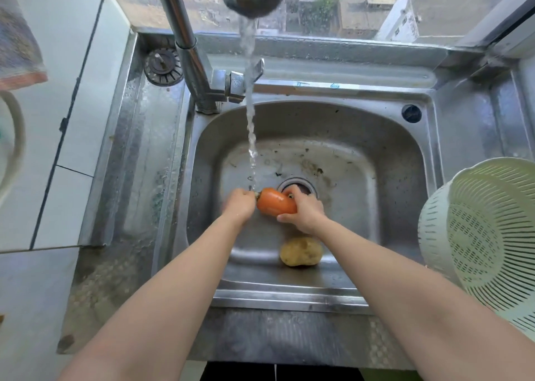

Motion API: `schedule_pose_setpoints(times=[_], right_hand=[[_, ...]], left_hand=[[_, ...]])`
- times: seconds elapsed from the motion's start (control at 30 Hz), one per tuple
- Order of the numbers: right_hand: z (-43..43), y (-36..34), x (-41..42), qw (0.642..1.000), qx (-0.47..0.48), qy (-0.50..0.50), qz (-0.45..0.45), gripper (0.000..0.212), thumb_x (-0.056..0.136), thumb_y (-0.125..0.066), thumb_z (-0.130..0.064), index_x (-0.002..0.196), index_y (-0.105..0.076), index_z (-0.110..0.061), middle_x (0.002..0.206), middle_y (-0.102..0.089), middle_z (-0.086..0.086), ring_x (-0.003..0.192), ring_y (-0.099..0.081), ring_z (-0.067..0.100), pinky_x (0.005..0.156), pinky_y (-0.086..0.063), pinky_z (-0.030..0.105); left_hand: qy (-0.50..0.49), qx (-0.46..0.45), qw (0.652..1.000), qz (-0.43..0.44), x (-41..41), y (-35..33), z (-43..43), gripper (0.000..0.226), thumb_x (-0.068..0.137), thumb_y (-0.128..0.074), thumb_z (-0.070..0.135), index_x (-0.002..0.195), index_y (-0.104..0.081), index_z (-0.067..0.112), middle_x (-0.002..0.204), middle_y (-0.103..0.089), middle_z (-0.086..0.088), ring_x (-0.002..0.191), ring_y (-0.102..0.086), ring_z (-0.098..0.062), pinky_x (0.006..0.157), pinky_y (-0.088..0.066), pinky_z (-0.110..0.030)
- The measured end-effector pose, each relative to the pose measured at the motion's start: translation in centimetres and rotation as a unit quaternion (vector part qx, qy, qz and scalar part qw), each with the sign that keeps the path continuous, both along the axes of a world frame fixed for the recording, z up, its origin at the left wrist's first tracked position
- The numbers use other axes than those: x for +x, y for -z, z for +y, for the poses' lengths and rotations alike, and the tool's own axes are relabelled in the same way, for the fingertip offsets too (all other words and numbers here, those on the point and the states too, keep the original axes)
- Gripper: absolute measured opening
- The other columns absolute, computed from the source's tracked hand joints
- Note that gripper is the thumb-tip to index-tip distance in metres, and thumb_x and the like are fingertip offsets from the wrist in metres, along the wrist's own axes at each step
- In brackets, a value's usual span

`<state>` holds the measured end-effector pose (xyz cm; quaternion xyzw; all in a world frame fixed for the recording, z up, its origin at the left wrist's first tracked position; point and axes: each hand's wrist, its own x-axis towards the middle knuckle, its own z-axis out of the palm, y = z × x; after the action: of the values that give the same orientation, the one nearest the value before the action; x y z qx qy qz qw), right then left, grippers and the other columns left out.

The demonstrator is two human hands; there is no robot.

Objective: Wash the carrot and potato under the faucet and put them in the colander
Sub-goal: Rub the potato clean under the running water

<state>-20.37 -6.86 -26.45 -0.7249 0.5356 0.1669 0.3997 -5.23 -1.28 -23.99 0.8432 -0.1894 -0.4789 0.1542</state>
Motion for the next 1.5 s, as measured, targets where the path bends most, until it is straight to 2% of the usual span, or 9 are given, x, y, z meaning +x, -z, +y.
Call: schedule_pose_setpoints(times=[0.33, 0.47, 0.7, 0.87, 1.0, 1.13, 1.27, 1.37, 1.5], right_hand=[[2.0, 1.2, -0.9, 0.981, -0.139, -0.125, -0.055, 0.044, 0.076, -0.074, -0.031, 0.114, -0.055, -0.018, 0.116, -0.056, 0.008, 0.110, -0.050, 0.031, 0.088, -0.042, 0.040], [2.2, -0.5, -1.3, 0.971, -0.033, -0.238, 0.004, 0.017, 0.079, -0.067, -0.029, 0.095, -0.066, -0.024, 0.105, -0.068, 0.003, 0.101, -0.062, 0.027, 0.071, -0.042, 0.029], [4.1, -0.6, 0.4, 0.890, -0.063, -0.417, 0.177, 0.043, 0.092, -0.056, -0.021, 0.134, -0.053, -0.012, 0.136, -0.052, 0.011, 0.123, -0.052, 0.031, 0.095, -0.042, 0.037], [4.3, -0.7, 0.4, 0.882, -0.063, -0.438, 0.164, 0.037, 0.091, -0.056, -0.022, 0.127, -0.058, -0.011, 0.130, -0.059, 0.011, 0.119, -0.053, 0.033, 0.090, -0.045, 0.036], [1.9, -2.3, 0.8, 0.946, 0.000, -0.311, 0.091, 0.022, 0.076, -0.063, -0.036, 0.089, -0.065, -0.018, 0.093, -0.066, 0.009, 0.094, -0.066, 0.031, 0.069, -0.045, 0.028], [-0.8, -3.7, 1.6, 0.988, 0.125, -0.070, -0.062, 0.026, 0.082, -0.063, -0.039, 0.097, -0.062, -0.018, 0.101, -0.065, 0.005, 0.093, -0.062, 0.023, 0.074, -0.050, 0.030], [-1.1, -4.7, 3.0, 0.955, 0.158, 0.169, -0.183, 0.038, 0.092, -0.054, -0.034, 0.126, -0.054, -0.018, 0.116, -0.056, 0.002, 0.107, -0.055, 0.021, 0.088, -0.049, 0.035], [-1.3, -6.1, 5.8, 0.914, 0.138, 0.290, -0.248, 0.031, 0.096, -0.047, -0.036, 0.116, -0.057, -0.014, 0.110, -0.058, 0.006, 0.093, -0.057, 0.019, 0.072, -0.048, 0.032], [-1.5, -7.8, 9.0, 0.896, 0.044, 0.365, -0.250, 0.037, 0.098, -0.042, -0.039, 0.111, -0.060, -0.010, 0.112, -0.062, 0.014, 0.109, -0.057, 0.031, 0.098, -0.045, 0.045]], left_hand=[[0.084, 0.009, 0.996, 0.003, -0.7, 1.3, 1.9, 0.036, 0.095, -0.045, 0.018, 0.127, -0.062, 0.014, 0.133, -0.060, -0.014, 0.121, -0.056, -0.031, 0.103, -0.044, -0.036], [0.100, 0.005, 0.995, 0.015, -1.0, 1.5, 1.7, 0.049, 0.087, -0.042, 0.025, 0.131, -0.059, 0.013, 0.135, -0.058, -0.016, 0.121, -0.056, -0.033, 0.104, -0.045, -0.041], [0.101, 0.004, 0.995, 0.009, -0.8, 1.0, 1.4, 0.040, 0.095, -0.043, 0.016, 0.131, -0.059, 0.010, 0.134, -0.059, -0.016, 0.123, -0.054, -0.032, 0.105, -0.043, -0.039], [0.105, 0.004, 0.994, 0.021, -0.4, 0.9, 1.1, 0.039, 0.097, -0.042, 0.017, 0.131, -0.059, 0.011, 0.135, -0.058, -0.014, 0.124, -0.052, -0.031, 0.105, -0.041, -0.035], [0.105, -0.001, 0.994, 0.043, 0.1, 1.1, 0.9, 0.040, 0.098, -0.039, 0.015, 0.132, -0.058, 0.010, 0.137, -0.057, -0.012, 0.126, -0.051, -0.029, 0.106, -0.039, -0.032], [0.045, -0.002, 0.994, 0.097, 0.7, 0.4, 0.6, 0.041, 0.102, -0.033, 0.023, 0.126, -0.060, 0.003, 0.135, -0.057, -0.018, 0.122, -0.053, -0.036, 0.105, -0.040, -0.040], [-0.119, -0.043, 0.971, 0.202, 0.8, -1.8, 0.9, 0.056, 0.104, -0.021, 0.044, 0.126, -0.058, 0.008, 0.123, -0.061, -0.015, 0.101, -0.061, -0.031, 0.093, -0.046, -0.039], [-0.243, -0.096, 0.911, 0.319, 0.5, -4.6, 0.2, 0.057, 0.098, -0.033, 0.057, 0.104, -0.066, 0.012, 0.098, -0.069, -0.014, 0.084, -0.065, -0.027, 0.079, -0.054, -0.043], [-0.318, -0.175, 0.858, 0.363, -0.4, -8.4, -1.5, 0.030, 0.096, -0.050, 0.042, 0.095, -0.064, 0.016, 0.099, -0.067, -0.013, 0.085, -0.065, -0.024, 0.084, -0.054, -0.042]])
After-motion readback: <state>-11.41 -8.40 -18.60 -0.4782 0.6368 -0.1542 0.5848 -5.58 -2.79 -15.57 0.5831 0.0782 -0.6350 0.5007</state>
